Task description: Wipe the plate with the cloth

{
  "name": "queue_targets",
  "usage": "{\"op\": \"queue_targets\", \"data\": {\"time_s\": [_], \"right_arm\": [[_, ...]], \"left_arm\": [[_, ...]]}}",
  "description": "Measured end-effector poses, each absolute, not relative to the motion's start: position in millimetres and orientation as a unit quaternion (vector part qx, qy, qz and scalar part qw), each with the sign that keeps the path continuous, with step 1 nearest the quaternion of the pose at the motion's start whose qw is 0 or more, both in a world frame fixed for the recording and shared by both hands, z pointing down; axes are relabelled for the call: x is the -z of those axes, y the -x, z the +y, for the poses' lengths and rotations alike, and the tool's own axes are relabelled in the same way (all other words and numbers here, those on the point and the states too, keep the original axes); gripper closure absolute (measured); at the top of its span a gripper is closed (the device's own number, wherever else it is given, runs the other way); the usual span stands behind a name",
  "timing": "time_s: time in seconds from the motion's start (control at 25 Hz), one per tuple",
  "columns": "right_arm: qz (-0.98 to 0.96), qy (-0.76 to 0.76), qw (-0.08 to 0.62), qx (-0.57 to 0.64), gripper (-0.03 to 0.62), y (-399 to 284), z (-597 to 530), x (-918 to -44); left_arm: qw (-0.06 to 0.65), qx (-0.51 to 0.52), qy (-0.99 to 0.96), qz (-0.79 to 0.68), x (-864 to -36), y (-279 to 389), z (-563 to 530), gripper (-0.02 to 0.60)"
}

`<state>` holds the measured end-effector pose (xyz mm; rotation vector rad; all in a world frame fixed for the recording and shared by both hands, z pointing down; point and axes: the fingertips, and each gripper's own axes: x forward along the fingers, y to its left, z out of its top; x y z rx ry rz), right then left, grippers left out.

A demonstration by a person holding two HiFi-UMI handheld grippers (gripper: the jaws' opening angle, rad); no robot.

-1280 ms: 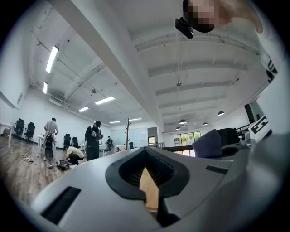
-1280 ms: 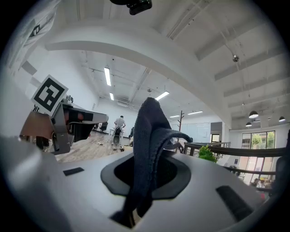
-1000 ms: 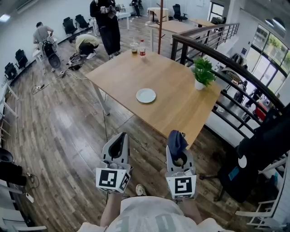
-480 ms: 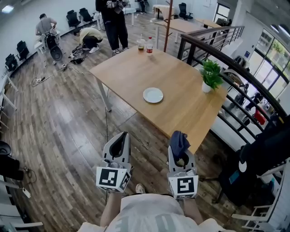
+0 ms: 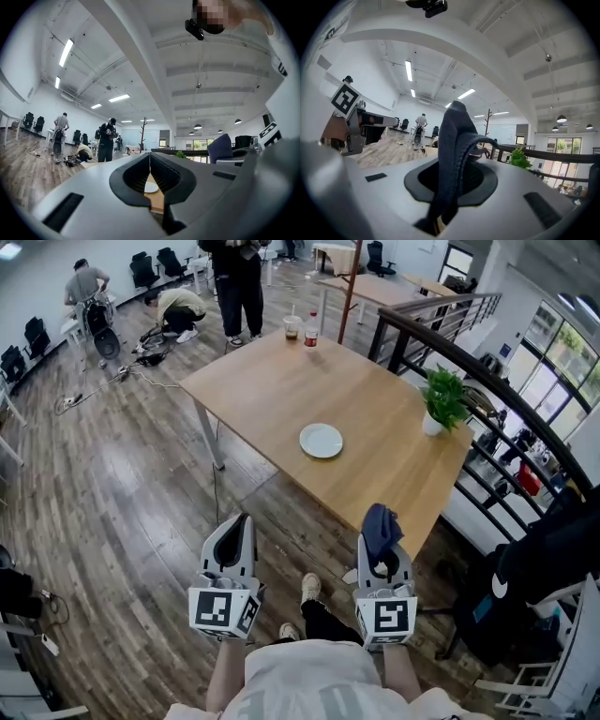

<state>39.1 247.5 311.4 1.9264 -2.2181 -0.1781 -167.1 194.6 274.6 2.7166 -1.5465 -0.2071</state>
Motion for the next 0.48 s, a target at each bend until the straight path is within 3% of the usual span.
{"op": "queue_targets", "data": {"time_s": [0.48], "right_arm": [[-0.759, -0.642, 0.087, 0.060, 0.537, -47, 134, -312]], "left_arm": [[-0.004, 0.068, -0.864, -0.500, -272, 157, 92, 0.572]]}}
